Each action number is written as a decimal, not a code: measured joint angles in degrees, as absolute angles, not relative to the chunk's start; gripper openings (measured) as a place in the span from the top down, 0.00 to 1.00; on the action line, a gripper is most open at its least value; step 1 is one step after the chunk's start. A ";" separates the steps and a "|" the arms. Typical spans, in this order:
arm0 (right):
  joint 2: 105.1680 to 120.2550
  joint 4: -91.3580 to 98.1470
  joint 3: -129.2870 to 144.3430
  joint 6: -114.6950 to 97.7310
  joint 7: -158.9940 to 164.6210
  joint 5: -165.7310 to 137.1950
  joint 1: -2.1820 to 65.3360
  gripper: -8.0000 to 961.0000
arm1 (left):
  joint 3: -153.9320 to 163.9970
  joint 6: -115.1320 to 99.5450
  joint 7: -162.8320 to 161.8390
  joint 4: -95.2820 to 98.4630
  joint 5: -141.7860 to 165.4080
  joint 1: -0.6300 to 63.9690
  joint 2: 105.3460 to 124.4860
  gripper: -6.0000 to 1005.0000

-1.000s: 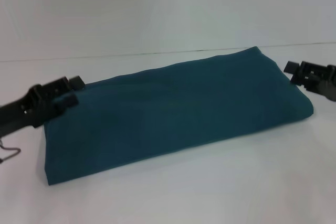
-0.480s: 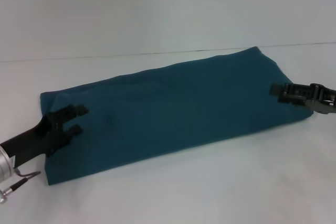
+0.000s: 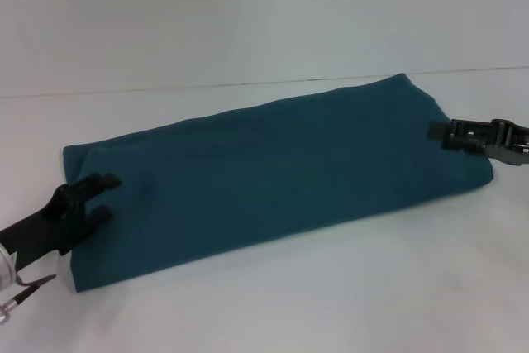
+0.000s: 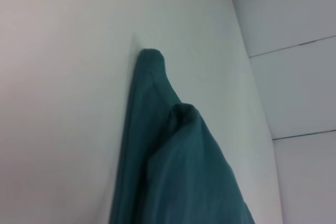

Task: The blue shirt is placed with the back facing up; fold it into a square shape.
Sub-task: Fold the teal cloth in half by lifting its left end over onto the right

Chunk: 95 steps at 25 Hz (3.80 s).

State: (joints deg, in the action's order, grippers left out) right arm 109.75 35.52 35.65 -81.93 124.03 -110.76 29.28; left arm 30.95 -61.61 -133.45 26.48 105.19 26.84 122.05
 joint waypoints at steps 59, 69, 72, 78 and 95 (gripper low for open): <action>109.77 35.44 37.42 -82.51 124.49 -110.92 28.83 0.35 | 37.91 -67.33 -125.27 42.31 115.19 28.41 121.22 0.22; 109.77 35.31 37.21 -82.50 124.54 -110.91 28.82 0.35 | 37.29 -60.17 -132.62 38.67 115.64 28.08 121.53 0.16; 109.77 35.39 37.18 -82.51 124.55 -110.91 28.80 0.35 | 37.15 -59.88 -132.46 38.31 115.66 27.96 121.55 0.16; 109.78 35.34 37.17 -82.48 124.42 -110.91 28.73 0.35 | 37.24 -58.64 -131.99 36.50 115.70 27.83 121.44 0.16; 109.77 35.07 37.52 -82.21 124.02 -110.91 28.58 0.35 | 36.74 -59.41 -131.22 36.92 117.70 27.86 121.37 0.16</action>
State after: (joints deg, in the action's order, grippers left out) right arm 109.77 35.07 37.52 -82.21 124.03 -110.91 28.58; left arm 36.74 -59.41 -131.22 36.92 117.70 27.86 121.37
